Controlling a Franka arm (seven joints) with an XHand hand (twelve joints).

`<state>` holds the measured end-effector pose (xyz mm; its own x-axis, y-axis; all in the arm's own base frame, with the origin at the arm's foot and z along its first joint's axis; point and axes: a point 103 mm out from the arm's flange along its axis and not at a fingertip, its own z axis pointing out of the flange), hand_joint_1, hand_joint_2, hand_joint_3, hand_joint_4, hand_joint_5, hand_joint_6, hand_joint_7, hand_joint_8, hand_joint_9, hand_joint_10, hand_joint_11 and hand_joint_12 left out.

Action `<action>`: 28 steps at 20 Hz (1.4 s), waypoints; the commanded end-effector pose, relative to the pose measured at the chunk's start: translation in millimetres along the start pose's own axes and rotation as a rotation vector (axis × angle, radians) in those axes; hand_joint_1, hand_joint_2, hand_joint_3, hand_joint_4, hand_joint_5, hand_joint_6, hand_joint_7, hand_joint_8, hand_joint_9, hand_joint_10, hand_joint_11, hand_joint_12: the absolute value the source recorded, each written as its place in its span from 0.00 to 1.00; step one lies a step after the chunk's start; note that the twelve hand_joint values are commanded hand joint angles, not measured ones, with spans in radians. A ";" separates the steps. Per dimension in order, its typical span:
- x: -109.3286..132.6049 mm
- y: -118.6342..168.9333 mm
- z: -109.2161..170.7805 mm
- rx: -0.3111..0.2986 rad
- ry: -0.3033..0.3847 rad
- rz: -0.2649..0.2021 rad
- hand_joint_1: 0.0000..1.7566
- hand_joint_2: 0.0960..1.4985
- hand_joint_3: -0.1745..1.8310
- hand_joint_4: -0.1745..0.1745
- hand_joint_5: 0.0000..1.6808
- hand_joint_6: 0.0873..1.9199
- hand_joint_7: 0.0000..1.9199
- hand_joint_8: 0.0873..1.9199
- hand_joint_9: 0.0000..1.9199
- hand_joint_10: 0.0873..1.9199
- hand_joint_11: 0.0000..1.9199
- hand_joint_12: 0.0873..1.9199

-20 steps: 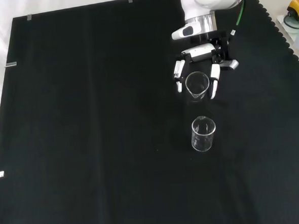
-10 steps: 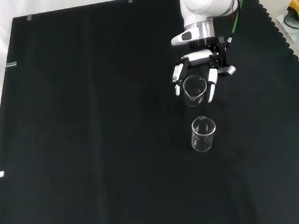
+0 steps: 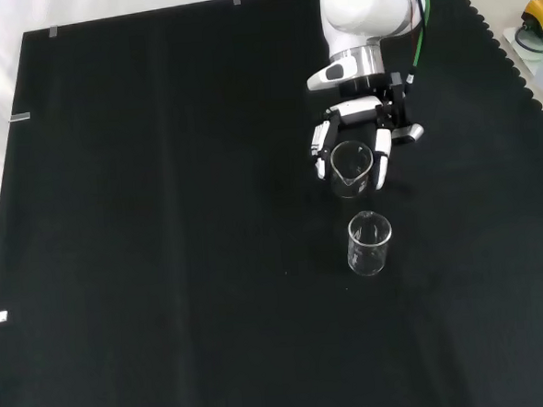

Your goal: Place the beaker back on the table.

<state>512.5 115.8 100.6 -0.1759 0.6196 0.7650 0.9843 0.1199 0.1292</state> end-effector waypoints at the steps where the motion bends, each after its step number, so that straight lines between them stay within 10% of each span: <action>1: -6.2 0.7 3.8 0.000 0.058 0.013 0.81 0.65 0.00 0.00 0.77 0.19 0.84 0.00 0.73 0.13 0.63 0.34; 28: -28.3 -8.5 15.2 -0.074 0.020 0.091 0.81 0.65 0.00 0.00 0.78 0.22 0.84 0.00 0.77 0.00 0.62 0.34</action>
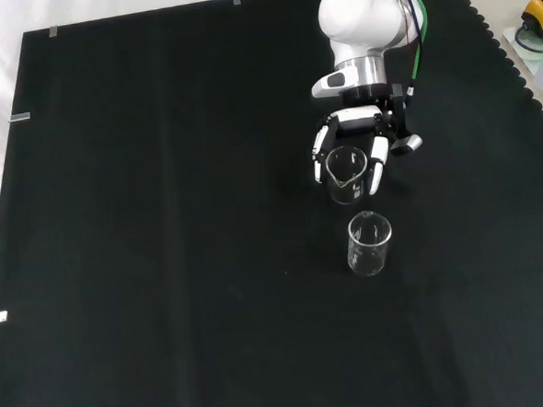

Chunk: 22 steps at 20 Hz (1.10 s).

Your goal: Place the beaker back on the table.

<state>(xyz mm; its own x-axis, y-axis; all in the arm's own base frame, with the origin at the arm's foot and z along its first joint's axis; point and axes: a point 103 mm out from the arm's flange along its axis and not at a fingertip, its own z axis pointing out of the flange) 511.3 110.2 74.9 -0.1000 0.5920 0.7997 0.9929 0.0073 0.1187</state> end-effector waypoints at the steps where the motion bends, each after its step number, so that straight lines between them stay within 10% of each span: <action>1: -7.5 -3.6 2.8 0.008 -0.021 0.016 0.81 0.65 0.00 0.00 0.78 0.22 0.84 0.00 0.77 0.00 0.62 0.34; 22: -11.0 -4.9 9.1 0.020 -0.049 0.022 0.81 0.65 0.00 0.01 0.79 0.23 0.84 0.00 0.76 0.00 0.61 0.34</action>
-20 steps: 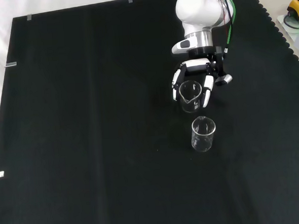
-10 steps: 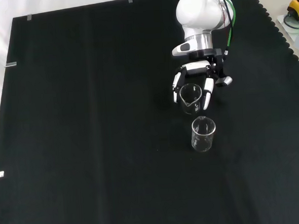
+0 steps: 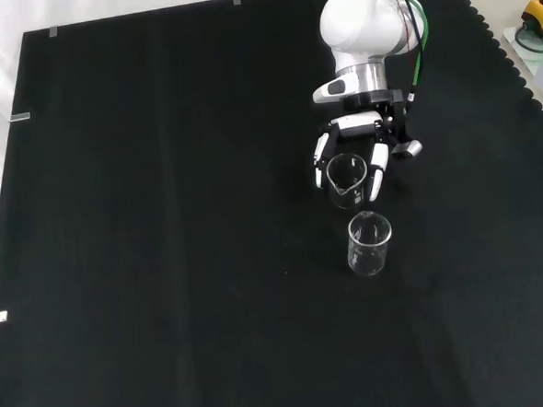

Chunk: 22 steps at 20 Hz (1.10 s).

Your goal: Place the beaker back on the table.

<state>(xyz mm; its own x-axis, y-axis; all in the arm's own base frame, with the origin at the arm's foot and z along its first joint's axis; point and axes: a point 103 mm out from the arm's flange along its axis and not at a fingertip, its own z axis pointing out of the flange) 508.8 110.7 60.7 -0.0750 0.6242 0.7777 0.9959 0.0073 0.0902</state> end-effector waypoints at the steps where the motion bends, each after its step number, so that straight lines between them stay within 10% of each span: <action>1: -0.8 -1.3 1.1 0.005 -0.013 0.001 0.81 0.65 0.00 0.01 0.79 0.23 0.84 0.00 0.76 0.00 0.61 0.34; 22: -5.5 -8.4 7.0 0.058 -0.043 -0.003 0.81 0.66 0.00 0.04 0.77 0.24 0.84 0.00 0.77 0.00 0.60 0.34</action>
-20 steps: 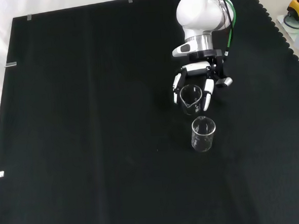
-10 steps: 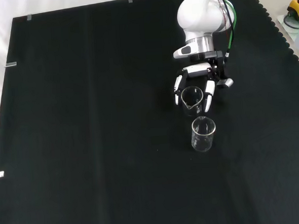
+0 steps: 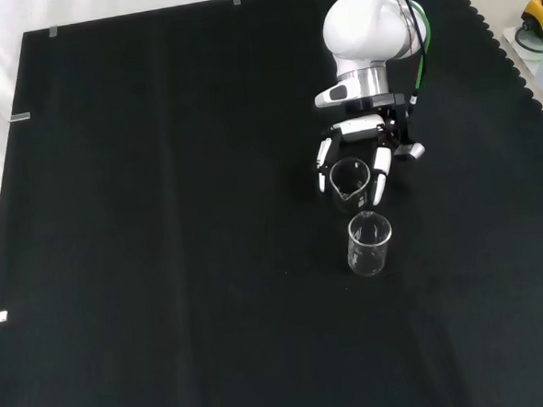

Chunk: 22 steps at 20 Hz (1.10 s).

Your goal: Place the beaker back on the table.

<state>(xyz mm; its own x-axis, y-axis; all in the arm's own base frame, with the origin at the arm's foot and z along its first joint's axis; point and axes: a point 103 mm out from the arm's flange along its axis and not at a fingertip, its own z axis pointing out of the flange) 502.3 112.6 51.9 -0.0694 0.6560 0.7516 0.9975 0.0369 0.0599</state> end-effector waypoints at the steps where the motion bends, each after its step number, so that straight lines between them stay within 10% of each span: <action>1: -0.2 -1.3 0.8 0.023 -0.003 -0.011 0.81 0.64 0.02 0.02 0.78 0.22 0.83 0.00 0.77 0.00 0.59 0.35; 11: -1.5 -3.6 -3.0 0.047 -0.016 -0.015 0.77 0.61 0.00 0.27 0.49 0.42 0.70 0.00 0.68 0.00 0.49 0.45; 22: -0.6 -9.2 -14.1 0.070 -0.050 -0.050 0.71 0.58 0.00 0.39 0.28 0.39 0.53 0.00 0.52 0.00 0.21 0.61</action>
<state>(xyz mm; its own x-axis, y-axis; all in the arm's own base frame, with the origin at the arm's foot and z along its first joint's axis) 495.3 104.6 58.0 -0.1070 0.6777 0.7275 0.9932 0.1072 0.0462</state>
